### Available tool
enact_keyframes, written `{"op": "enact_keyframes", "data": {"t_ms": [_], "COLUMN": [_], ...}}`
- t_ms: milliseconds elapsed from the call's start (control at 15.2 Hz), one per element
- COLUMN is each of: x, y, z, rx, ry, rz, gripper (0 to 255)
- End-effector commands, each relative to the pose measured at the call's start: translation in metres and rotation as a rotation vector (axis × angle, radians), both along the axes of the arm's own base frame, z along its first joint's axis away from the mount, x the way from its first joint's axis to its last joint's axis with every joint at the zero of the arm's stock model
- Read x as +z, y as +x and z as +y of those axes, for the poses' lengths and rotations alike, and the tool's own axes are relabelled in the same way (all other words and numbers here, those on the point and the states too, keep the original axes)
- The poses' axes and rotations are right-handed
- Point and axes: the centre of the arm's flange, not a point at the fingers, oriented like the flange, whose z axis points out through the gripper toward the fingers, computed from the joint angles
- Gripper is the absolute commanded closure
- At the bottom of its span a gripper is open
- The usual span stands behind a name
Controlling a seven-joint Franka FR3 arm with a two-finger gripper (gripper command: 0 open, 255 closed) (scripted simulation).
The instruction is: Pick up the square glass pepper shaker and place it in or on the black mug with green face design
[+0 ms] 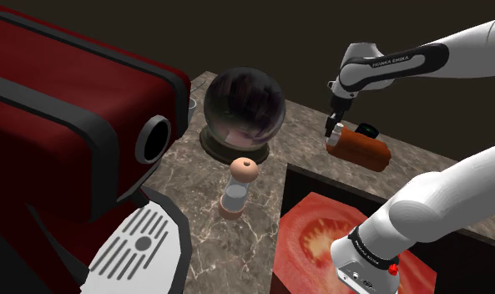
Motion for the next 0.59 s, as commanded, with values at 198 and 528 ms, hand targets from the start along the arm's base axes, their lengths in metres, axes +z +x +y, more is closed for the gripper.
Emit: {"op": "enact_keyframes", "data": {"t_ms": [198, 528], "x": [0.026, 0.052], "y": [0.0, 0.0], "z": [0.0, 0.0], "rx": [0.0, 0.0], "ry": [0.0, 0.0], "rz": [0.0, 0.0], "gripper": [255, 255]}}
